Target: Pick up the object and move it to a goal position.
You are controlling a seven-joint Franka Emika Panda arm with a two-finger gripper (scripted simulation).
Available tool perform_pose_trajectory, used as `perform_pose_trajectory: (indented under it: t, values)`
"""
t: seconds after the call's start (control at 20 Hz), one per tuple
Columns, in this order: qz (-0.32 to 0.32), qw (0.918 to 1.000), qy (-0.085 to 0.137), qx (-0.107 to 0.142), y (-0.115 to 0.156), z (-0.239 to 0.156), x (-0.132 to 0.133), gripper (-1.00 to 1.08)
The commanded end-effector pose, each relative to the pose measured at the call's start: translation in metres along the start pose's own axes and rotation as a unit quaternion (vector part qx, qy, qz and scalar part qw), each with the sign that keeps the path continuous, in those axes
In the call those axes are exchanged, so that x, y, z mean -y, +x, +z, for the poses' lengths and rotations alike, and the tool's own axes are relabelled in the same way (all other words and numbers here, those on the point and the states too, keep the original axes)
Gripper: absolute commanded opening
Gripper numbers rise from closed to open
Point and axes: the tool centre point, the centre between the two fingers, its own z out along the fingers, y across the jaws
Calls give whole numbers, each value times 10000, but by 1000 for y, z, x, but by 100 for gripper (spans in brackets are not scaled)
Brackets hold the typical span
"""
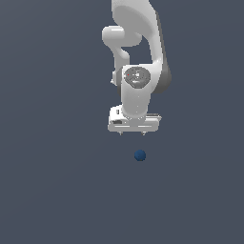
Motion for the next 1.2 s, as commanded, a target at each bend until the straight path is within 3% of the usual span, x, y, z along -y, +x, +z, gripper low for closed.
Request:
perform_pose_trajectory:
  t: [0.0, 0.4, 1.15]
  values:
    - [136, 9999, -1, -12, 4, 3, 2, 100]
    - [855, 9963, -12, -88, 24, 22, 15, 100]
    - [2133, 9767, -44, -252, 56, 58, 39, 100]
